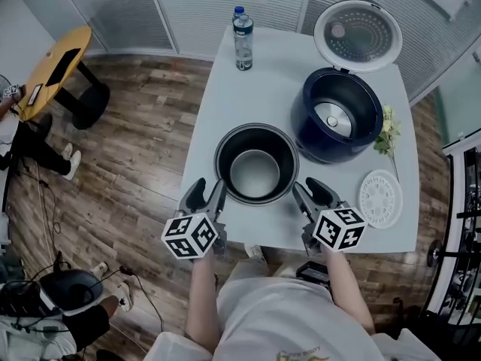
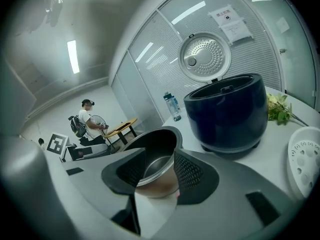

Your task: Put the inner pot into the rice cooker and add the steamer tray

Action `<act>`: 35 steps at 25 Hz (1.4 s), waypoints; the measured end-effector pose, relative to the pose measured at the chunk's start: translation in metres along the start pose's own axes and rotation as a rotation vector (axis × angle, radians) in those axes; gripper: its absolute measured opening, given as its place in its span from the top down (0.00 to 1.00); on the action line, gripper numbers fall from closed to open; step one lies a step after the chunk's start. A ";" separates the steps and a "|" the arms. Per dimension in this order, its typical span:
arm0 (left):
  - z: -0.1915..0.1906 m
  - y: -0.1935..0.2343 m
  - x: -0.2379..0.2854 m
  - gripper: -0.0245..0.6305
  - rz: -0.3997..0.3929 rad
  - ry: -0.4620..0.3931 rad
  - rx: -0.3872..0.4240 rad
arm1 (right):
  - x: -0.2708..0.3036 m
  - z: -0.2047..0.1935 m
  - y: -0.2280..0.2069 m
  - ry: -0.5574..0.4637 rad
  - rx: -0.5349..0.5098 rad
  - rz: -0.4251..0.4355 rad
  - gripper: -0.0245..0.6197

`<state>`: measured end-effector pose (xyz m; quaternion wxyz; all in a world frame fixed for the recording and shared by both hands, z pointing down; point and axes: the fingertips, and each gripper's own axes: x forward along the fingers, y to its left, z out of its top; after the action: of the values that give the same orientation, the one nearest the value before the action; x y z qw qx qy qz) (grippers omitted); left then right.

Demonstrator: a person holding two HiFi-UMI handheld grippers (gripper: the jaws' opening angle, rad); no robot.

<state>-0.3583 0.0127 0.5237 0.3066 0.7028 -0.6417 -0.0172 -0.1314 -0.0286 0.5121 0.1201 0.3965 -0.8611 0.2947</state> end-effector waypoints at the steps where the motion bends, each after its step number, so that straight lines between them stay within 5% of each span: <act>1: -0.001 0.003 0.004 0.59 -0.002 0.012 0.005 | 0.005 -0.001 0.000 0.006 0.001 -0.006 0.67; 24: -0.021 0.011 0.057 0.66 -0.001 0.124 0.015 | 0.054 -0.011 -0.038 0.083 0.021 -0.053 0.67; 35: -0.015 0.018 0.065 0.80 0.033 0.129 0.033 | 0.073 -0.004 -0.033 0.087 0.017 -0.038 0.75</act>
<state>-0.3566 -0.0402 0.5686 0.3358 0.6969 -0.6322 0.0439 -0.1544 -0.0875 0.5606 0.1596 0.4007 -0.8448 0.3167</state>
